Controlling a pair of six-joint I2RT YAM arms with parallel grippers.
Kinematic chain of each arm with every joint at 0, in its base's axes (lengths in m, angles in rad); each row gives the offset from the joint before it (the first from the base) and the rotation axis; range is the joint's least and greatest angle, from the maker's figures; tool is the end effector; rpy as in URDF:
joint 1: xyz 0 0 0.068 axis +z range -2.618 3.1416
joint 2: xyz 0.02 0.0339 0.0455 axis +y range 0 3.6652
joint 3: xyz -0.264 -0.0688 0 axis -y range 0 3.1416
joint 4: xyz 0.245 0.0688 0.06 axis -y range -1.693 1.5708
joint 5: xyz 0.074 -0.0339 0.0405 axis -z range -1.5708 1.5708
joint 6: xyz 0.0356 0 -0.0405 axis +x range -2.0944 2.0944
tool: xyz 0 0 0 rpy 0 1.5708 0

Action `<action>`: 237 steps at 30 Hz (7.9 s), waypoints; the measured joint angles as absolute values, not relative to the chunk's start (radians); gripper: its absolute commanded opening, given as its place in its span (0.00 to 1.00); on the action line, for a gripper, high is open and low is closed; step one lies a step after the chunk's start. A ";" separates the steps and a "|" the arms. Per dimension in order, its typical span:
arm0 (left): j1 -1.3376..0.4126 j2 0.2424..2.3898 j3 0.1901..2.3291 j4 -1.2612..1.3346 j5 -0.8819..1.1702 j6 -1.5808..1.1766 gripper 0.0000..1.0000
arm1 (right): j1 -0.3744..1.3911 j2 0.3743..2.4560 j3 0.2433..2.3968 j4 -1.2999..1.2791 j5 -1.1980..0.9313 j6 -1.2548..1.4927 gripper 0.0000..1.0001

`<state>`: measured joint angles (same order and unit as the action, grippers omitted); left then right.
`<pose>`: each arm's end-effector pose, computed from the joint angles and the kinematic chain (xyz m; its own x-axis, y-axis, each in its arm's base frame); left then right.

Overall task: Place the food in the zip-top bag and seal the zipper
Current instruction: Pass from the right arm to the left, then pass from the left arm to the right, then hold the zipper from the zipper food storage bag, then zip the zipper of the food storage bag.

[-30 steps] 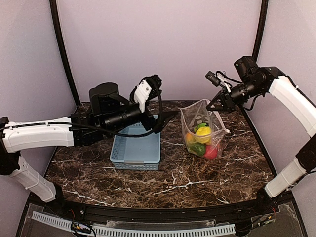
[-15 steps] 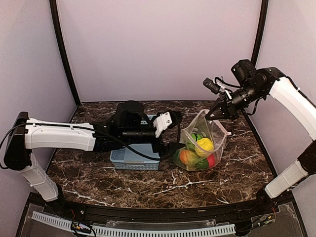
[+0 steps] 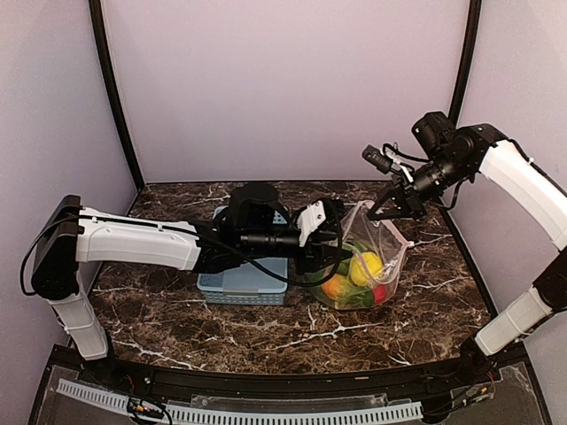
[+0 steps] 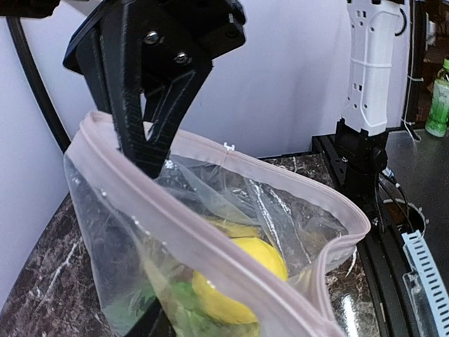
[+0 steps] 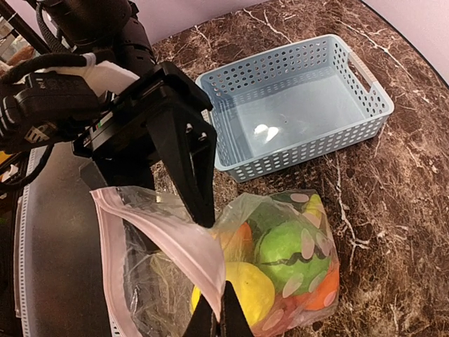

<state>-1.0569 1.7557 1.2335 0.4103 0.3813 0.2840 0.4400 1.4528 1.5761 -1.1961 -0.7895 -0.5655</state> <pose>0.1935 -0.3698 0.2908 0.2247 0.1310 -0.9656 0.9658 0.1016 0.2386 0.2353 0.1387 0.3783 -0.3460 -0.5799 -0.7375 -0.9382 0.2155 0.2707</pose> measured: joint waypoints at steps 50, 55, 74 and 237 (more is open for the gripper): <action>-0.940 1.781 1.165 0.657 0.292 -0.025 0.05 | -0.076 1.568 1.150 -0.936 -1.292 -1.103 0.34; -0.937 1.782 1.182 0.641 0.293 -0.034 0.05 | -0.039 1.573 1.164 -0.937 -1.309 -1.102 0.30; -0.912 1.782 1.185 0.635 0.297 -0.039 0.06 | -0.014 1.541 1.200 -0.942 -1.211 -1.070 0.00; -0.941 1.847 1.520 0.097 0.367 0.089 0.11 | -0.145 1.378 1.697 -1.325 -0.796 -0.947 0.00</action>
<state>-0.9409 1.8473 1.5200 0.0967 0.3672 0.0887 -0.1452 1.3781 1.6966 -1.3247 -0.7963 -0.9470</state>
